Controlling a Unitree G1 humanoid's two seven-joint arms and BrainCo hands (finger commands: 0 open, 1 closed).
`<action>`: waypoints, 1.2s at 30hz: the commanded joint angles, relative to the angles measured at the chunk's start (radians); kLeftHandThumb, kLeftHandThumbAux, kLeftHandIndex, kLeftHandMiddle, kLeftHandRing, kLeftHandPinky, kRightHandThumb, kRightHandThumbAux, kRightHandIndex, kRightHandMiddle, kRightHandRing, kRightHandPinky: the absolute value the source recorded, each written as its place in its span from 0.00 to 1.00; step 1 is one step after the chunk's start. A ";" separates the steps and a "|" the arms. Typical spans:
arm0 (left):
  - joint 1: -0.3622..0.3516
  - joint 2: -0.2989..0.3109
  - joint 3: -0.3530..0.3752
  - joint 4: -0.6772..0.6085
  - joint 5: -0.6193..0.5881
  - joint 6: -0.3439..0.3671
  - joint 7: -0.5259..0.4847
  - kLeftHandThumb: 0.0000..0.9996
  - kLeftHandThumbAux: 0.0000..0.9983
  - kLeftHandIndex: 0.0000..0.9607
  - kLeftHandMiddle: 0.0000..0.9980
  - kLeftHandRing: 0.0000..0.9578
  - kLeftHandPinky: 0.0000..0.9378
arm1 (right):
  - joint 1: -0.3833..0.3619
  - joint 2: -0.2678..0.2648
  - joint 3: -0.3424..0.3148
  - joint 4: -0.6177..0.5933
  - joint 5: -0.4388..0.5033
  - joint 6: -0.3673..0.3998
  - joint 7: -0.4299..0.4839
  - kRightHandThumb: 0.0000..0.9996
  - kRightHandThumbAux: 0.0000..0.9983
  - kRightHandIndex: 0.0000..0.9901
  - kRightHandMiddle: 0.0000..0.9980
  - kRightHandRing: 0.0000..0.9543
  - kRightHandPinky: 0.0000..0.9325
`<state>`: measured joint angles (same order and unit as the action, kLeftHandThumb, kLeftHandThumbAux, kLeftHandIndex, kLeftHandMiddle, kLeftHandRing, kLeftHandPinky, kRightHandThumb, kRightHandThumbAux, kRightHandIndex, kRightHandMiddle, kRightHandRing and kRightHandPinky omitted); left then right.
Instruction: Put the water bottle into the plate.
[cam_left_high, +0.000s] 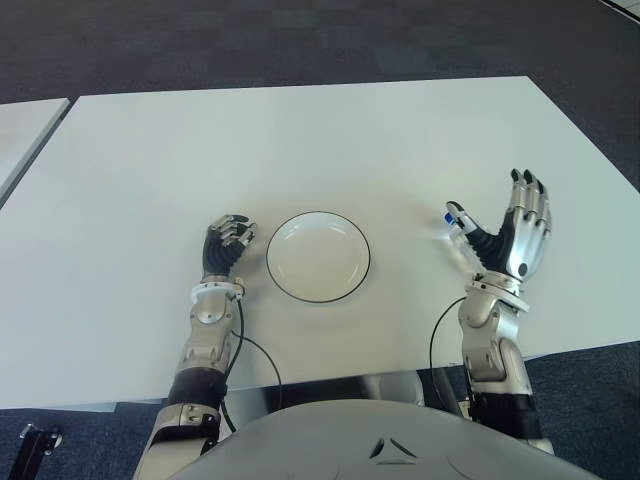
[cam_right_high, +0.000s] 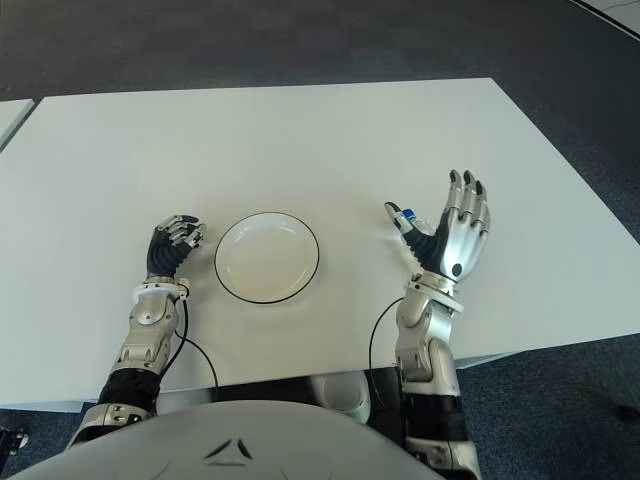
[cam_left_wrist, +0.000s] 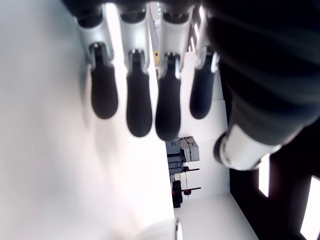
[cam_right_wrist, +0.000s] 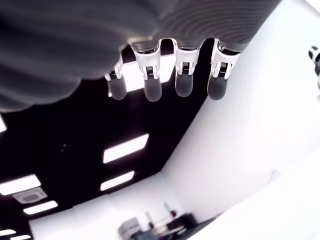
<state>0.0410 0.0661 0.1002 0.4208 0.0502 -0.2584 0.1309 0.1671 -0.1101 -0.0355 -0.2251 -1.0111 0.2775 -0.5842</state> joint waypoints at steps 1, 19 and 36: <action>0.038 -0.015 -0.008 0.042 0.003 0.062 0.001 0.71 0.72 0.45 0.57 0.59 0.58 | -0.013 -0.008 -0.011 0.054 -0.033 0.083 -0.007 0.56 0.14 0.00 0.00 0.00 0.00; 0.035 -0.006 -0.016 0.071 0.024 0.046 0.004 0.70 0.72 0.45 0.56 0.59 0.58 | -0.177 -0.069 0.021 0.458 0.047 0.244 0.082 0.53 0.16 0.00 0.00 0.00 0.00; 0.038 0.004 -0.016 0.080 0.023 0.032 -0.005 0.70 0.72 0.45 0.56 0.60 0.59 | -0.313 -0.130 0.182 0.578 0.106 0.408 0.593 0.56 0.09 0.00 0.00 0.00 0.00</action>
<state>0.0270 0.0683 0.0991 0.4333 0.0593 -0.2931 0.1380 -0.1696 -0.2743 0.0373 0.3769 -0.9612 0.5511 -0.3279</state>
